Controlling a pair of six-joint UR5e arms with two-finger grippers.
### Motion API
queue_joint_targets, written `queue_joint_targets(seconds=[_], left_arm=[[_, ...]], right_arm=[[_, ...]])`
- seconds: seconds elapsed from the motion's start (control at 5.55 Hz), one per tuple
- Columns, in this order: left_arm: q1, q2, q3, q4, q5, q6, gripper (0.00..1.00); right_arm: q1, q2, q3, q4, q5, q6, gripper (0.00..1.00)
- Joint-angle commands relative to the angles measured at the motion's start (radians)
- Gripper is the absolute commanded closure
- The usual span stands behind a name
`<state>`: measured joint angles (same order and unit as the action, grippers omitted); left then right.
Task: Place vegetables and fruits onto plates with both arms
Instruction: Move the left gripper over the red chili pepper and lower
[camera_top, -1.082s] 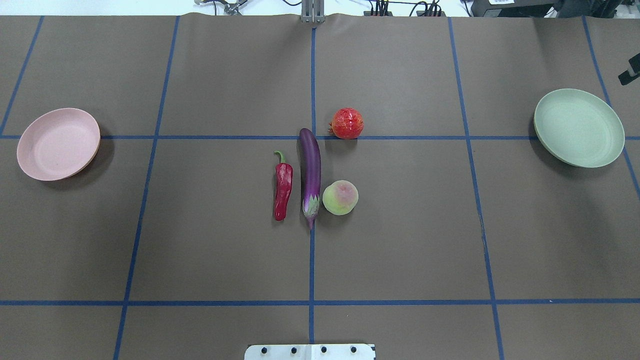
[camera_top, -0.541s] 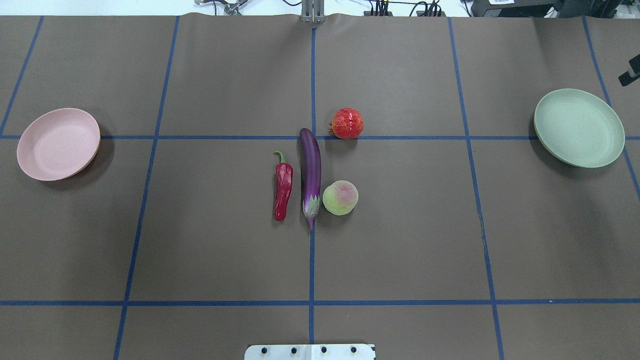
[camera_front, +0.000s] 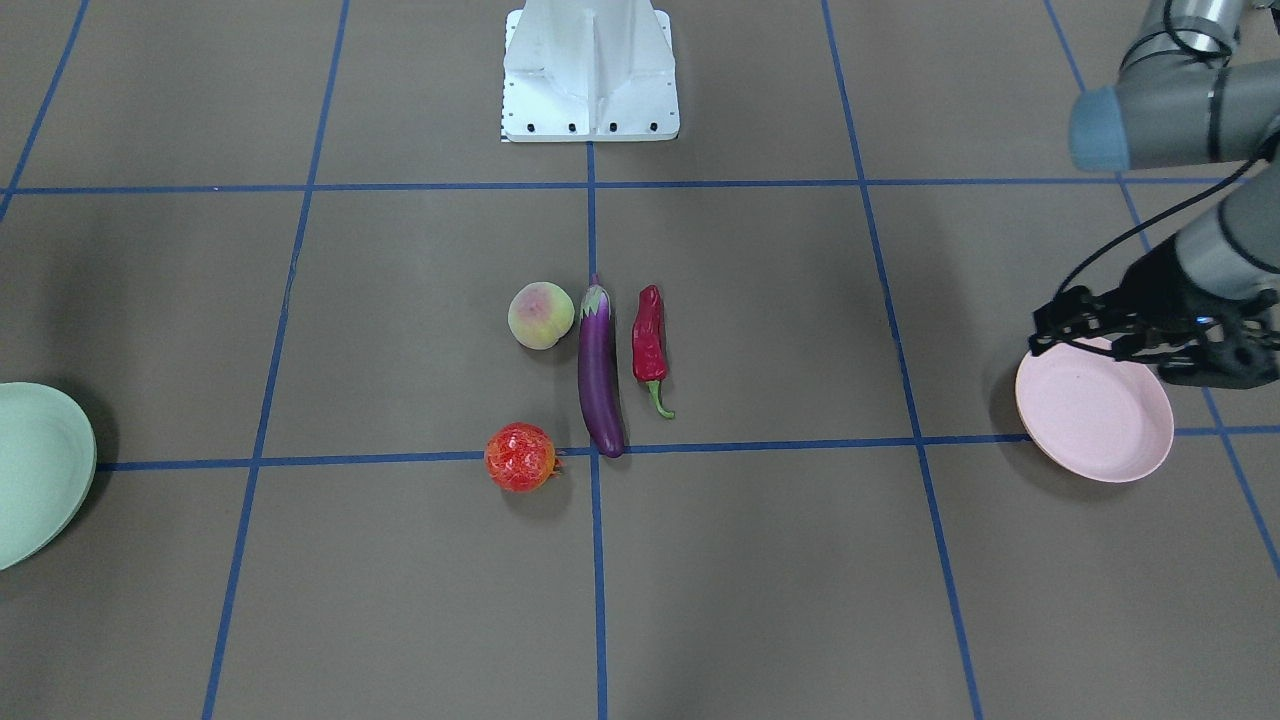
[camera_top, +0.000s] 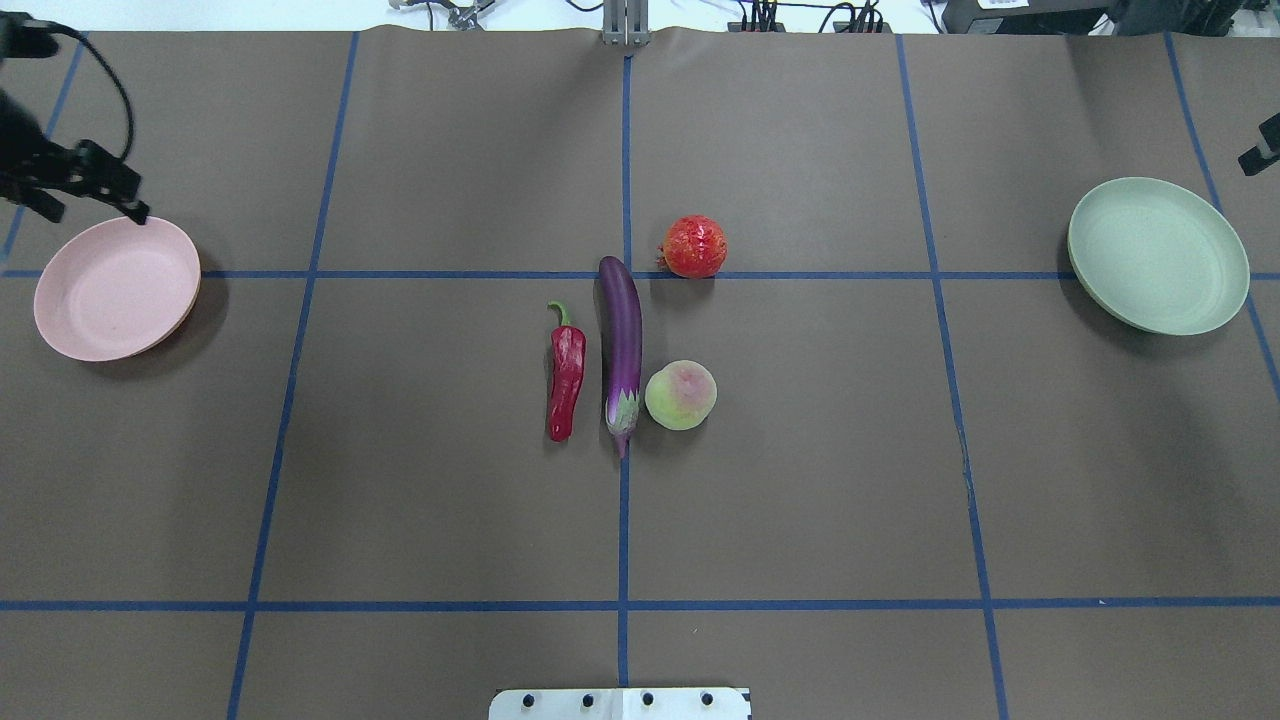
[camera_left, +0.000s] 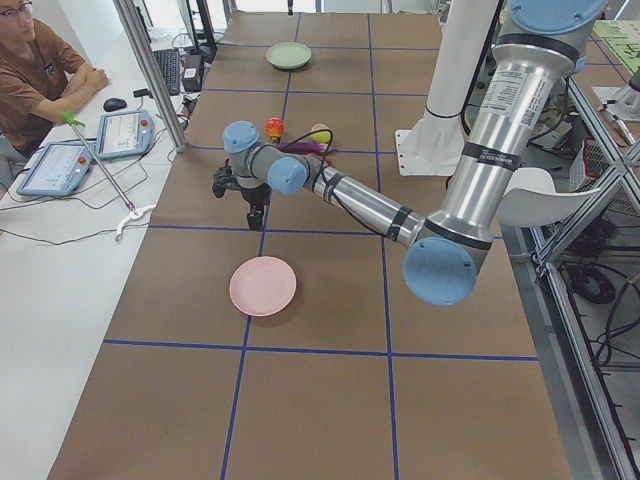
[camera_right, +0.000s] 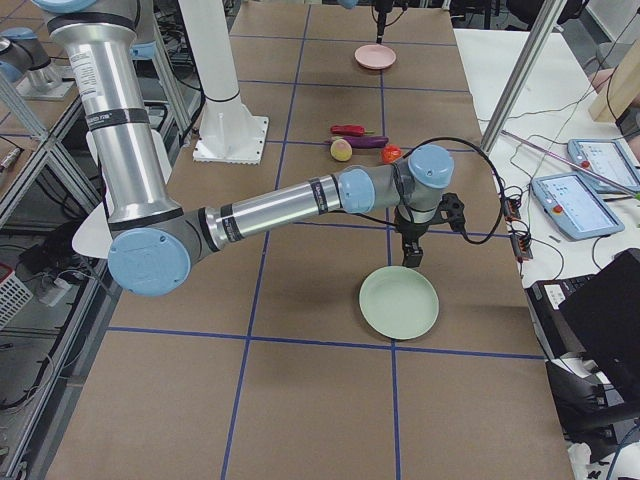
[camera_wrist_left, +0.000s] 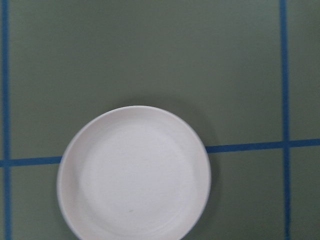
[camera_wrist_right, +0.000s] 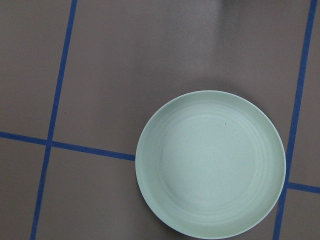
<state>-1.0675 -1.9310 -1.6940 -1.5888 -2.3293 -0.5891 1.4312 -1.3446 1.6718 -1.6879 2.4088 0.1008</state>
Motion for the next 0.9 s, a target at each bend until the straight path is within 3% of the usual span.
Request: queue_joint_targets(seconds=[0.0, 0.36, 0.72], left_arm=[[0.178, -0.14, 0.016, 0.006, 0.005, -0.14, 0.01], [0.363, -0.334, 0.165, 0.004, 0.143, -0.241, 0.01], [0.412, -0.439, 0.278, -0.006, 0.145, -0.27, 0.02]], right_arm=[[-0.002, 0.001, 0.0, 0.001, -0.002, 0.0, 0.0], [-0.002, -0.004, -0.004, 0.001, 0.004, 0.007, 0.0], [-0.003, -0.005, -0.007, 0.001, 0.004, 0.007, 0.0]])
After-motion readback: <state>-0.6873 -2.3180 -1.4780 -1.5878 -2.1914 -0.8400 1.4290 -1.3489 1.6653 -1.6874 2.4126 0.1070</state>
